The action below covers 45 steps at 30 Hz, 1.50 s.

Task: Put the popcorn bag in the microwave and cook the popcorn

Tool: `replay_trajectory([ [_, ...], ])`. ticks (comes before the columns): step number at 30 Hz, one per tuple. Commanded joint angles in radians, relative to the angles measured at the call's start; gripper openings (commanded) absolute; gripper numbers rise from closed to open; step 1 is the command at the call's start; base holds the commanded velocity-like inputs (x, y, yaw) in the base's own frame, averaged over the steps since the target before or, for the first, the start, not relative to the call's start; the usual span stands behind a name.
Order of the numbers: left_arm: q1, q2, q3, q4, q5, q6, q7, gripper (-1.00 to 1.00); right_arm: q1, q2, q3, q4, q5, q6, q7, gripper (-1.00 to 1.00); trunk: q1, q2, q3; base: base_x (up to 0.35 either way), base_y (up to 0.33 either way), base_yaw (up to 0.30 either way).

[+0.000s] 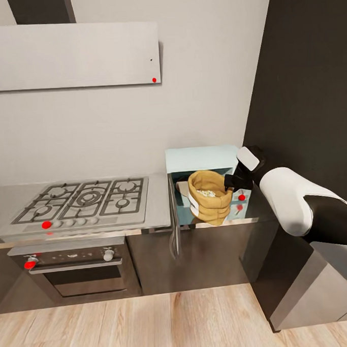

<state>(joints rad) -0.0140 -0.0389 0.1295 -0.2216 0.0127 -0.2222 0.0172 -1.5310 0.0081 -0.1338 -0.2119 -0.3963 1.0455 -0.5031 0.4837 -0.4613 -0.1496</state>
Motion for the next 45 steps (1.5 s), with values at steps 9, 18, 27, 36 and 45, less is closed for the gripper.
replay_trajectory([
  [9,-0.001,-0.001,0.002,0.001,0.001,-0.003,0.001,1.0,0.0,0.0,-0.017,-0.006,0.008,0.002,-0.009,-1.0,0.035,-0.065,-0.03,0.0,0.0,0.0],
  [18,-0.001,0.0,0.003,0.001,0.001,-0.003,0.001,1.0,0.002,0.0,-0.017,-0.006,0.008,0.002,-0.009,-1.0,0.062,-0.114,-0.052,0.0,0.0,0.0],
  [27,-0.001,0.002,0.004,0.001,0.001,-0.003,0.001,1.0,0.002,0.0,-0.015,-0.007,0.008,0.002,-0.009,-1.0,0.062,-0.114,-0.052,0.0,0.0,0.0],
  [36,-0.001,0.003,0.004,0.001,0.001,-0.003,0.001,1.0,0.002,0.001,-0.015,-0.007,0.008,0.002,-0.009,-1.0,0.062,-0.114,-0.052,0.15,0.0,0.0],
  [45,-0.001,0.002,0.005,0.001,0.001,-0.003,0.002,1.0,0.002,0.001,-0.015,-0.006,0.008,0.002,-0.009,-1.0,0.062,-0.114,-0.052,0.024,0.0,0.0],
])
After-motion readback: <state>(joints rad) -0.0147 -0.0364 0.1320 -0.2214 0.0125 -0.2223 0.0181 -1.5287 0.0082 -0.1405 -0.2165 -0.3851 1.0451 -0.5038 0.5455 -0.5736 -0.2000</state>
